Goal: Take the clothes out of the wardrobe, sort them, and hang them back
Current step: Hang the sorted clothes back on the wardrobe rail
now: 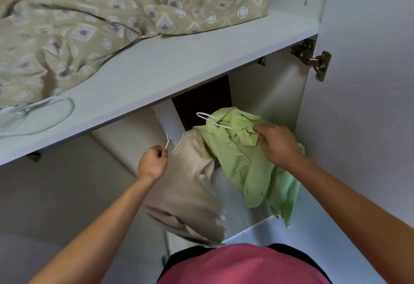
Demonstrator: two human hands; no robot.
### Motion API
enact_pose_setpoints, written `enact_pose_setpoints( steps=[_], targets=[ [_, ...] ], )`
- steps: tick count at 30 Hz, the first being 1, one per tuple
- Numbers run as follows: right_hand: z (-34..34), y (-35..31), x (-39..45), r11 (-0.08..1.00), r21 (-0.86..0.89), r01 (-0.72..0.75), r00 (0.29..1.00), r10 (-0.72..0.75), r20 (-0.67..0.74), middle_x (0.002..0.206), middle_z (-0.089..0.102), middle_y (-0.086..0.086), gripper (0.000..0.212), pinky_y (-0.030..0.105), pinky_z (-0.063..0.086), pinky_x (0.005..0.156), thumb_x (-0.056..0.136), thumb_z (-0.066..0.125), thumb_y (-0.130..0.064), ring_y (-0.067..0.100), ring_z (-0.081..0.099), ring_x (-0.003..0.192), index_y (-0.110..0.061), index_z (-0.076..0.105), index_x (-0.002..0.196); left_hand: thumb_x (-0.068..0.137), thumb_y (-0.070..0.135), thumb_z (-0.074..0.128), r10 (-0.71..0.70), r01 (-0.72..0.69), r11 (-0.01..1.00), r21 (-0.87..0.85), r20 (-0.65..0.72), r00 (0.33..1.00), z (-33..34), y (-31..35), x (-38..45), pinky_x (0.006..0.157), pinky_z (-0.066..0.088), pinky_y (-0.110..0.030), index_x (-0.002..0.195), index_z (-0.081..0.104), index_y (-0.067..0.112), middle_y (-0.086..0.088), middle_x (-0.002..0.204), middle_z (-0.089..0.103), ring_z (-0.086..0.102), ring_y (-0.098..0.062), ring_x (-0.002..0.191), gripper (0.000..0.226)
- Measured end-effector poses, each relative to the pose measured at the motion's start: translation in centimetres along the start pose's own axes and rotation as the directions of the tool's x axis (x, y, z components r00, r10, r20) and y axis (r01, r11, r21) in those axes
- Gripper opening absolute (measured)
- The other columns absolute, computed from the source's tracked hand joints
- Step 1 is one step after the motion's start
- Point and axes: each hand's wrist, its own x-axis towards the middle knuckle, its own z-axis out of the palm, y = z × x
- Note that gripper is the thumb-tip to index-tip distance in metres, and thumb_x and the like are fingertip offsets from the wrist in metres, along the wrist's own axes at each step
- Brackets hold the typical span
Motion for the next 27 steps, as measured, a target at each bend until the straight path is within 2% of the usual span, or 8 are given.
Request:
enact_pose_setpoints(
  steps=[6, 9, 13, 15, 19, 23, 25, 27],
  targets=[
    [-2.4, 0.2, 0.1, 0.996, -0.039, 0.074, 0.99, -0.069, 0.121, 0.087, 0.071, 0.001, 0.021, 0.039, 0.033, 0.073, 0.089, 0.055, -0.006, 0.036, 0.066, 0.088, -0.025, 0.065, 0.09, 0.099, 0.029, 0.062, -0.108, 0.108, 0.994, -0.025, -0.014, 0.994, -1.6, -3.0, -1.2, 0.067, 0.044, -0.034, 0.075, 0.067, 0.014, -0.004, 0.065, 0.062, 0.063, -0.037, 0.08, 0.029],
    [-3.3, -0.3, 0.4, 0.991, -0.03, 0.134, 0.978, -0.128, 0.163, 0.085, 0.066, -0.007, 0.02, 0.041, 0.036, 0.078, 0.089, 0.047, -0.012, 0.028, 0.063, 0.09, -0.03, 0.051, 0.082, 0.097, 0.032, 0.065, -0.139, 0.139, 0.987, -0.074, 0.007, 0.99, -1.8, -3.7, -2.4, 0.066, 0.043, -0.032, 0.07, 0.066, 0.018, 0.003, 0.059, 0.061, 0.059, -0.029, 0.07, 0.03],
    [-3.9, -1.0, 1.0, 0.976, 0.027, 0.214, 0.95, -0.215, 0.228, 0.084, 0.059, -0.017, 0.024, 0.04, 0.028, 0.082, 0.095, 0.049, -0.007, 0.019, 0.053, 0.094, -0.028, 0.05, 0.082, 0.095, 0.036, 0.069, -0.096, 0.106, 0.977, -0.183, 0.063, 0.993, -1.6, -4.4, -4.1, 0.063, 0.042, -0.032, 0.071, 0.063, 0.026, 0.012, 0.05, 0.053, 0.048, -0.02, 0.057, 0.027],
    [-4.1, -1.5, 1.2, 0.97, 0.061, 0.235, 0.936, -0.243, 0.253, 0.08, 0.055, -0.019, 0.029, 0.038, 0.023, 0.083, 0.097, 0.05, -0.005, 0.013, 0.046, 0.093, -0.029, 0.048, 0.08, 0.092, 0.041, 0.074, -0.079, 0.098, 0.96, -0.261, 0.082, 0.994, -1.9, -4.6, -4.9, 0.064, 0.04, -0.032, 0.076, 0.065, 0.021, 0.011, 0.055, 0.055, 0.046, -0.016, 0.056, 0.027],
    [-3.7, -1.8, 1.2, 0.954, 0.14, 0.266, 0.92, -0.295, 0.259, 0.082, 0.056, -0.021, 0.027, 0.039, 0.025, 0.088, 0.097, 0.054, -0.002, 0.013, 0.047, 0.096, -0.025, 0.059, 0.085, 0.062, 0.046, 0.099, -0.059, 0.109, 0.876, -0.469, 0.12, 0.991, -3.0, -4.0, -7.3, 0.067, 0.038, -0.033, 0.087, 0.071, 0.012, -0.002, 0.069, 0.056, 0.046, -0.017, 0.068, 0.051],
    [-3.0, -2.3, 1.4, 0.935, 0.335, 0.115, 0.94, -0.211, 0.267, 0.087, 0.064, -0.005, 0.024, 0.032, 0.024, 0.092, 0.098, 0.05, 0.004, 0.021, 0.055, 0.1, -0.014, 0.066, 0.094, 0.042, 0.056, 0.102, -0.014, 0.096, 0.827, -0.553, 0.151, 0.988, -3.8, -3.0, -9.7, 0.069, 0.031, -0.036, 0.093, 0.078, 0.021, -0.006, 0.075, 0.046, 0.036, -0.022, 0.071, 0.066],
    [-2.2, -2.4, 2.0, 0.923, 0.383, 0.031, 0.946, -0.151, 0.286, 0.088, 0.066, 0.0, 0.025, 0.045, 0.037, 0.103, 0.098, 0.048, 0.0, 0.025, 0.06, 0.099, -0.016, 0.067, 0.096, 0.05, 0.047, 0.103, 0.022, 0.098, 0.828, -0.552, 0.207, 0.978, -3.9, -2.2, -10.6, 0.063, 0.03, -0.033, 0.086, 0.077, 0.015, -0.006, 0.071, 0.044, 0.035, -0.021, 0.068, 0.055],
    [-1.0, -2.0, 2.5, 0.922, 0.387, -0.014, 0.948, -0.111, 0.299, 0.091, 0.069, 0.0, 0.024, 0.057, 0.047, 0.101, 0.095, 0.045, -0.012, 0.025, 0.064, 0.098, -0.023, 0.066, 0.099, 0.065, 0.034, 0.098, 0.062, 0.088, 0.845, -0.527, 0.261, 0.963, -3.7, -1.5, -11.3, 0.057, 0.028, -0.027, 0.072, 0.069, 0.014, -0.001, 0.062, 0.041, 0.034, -0.017, 0.061, 0.036]
  ],
)
